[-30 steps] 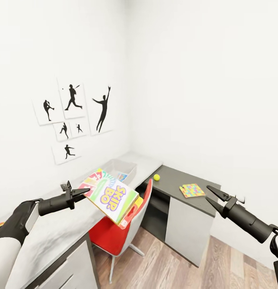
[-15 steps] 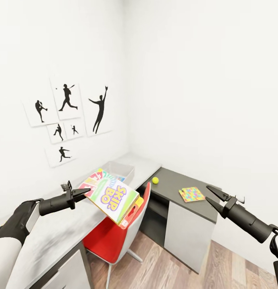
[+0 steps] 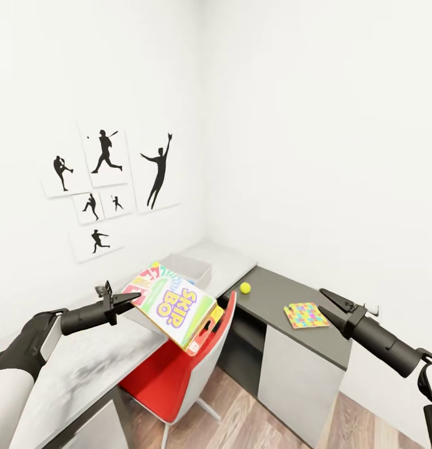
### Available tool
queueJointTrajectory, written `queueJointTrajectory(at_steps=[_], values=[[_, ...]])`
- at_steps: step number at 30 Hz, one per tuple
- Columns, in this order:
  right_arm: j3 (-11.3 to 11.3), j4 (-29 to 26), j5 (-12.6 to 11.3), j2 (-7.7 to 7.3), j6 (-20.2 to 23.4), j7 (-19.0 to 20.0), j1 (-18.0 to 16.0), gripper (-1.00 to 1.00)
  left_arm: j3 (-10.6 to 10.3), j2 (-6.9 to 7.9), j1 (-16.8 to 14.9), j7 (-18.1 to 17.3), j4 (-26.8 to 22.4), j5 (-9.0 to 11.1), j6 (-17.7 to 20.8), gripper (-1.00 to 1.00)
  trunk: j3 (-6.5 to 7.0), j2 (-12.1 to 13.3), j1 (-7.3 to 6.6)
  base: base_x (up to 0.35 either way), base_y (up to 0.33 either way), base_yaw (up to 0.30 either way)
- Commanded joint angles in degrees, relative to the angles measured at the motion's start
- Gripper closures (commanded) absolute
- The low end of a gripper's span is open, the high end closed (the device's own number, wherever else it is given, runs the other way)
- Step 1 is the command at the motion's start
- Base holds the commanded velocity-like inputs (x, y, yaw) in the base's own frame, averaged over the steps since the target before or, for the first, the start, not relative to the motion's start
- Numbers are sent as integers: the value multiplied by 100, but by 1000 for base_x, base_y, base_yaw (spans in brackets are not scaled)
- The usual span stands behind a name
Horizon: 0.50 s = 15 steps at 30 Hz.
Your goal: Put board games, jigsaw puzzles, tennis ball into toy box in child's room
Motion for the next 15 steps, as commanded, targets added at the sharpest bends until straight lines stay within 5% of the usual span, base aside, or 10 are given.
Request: queueJointTrajectory(at_steps=[1, 15], values=[[-12, -1, 60, -1, 22, 59, -2, -100, 0, -4, -3, -14, 2, 8, 60, 100, -3, -4, 4, 191, -148, 184], [-7, 0, 70, 16, 22, 70, -2, -100, -2, -9, -3, -7, 2, 8, 61, 100, -5, -4, 4, 189, -134, 27]])
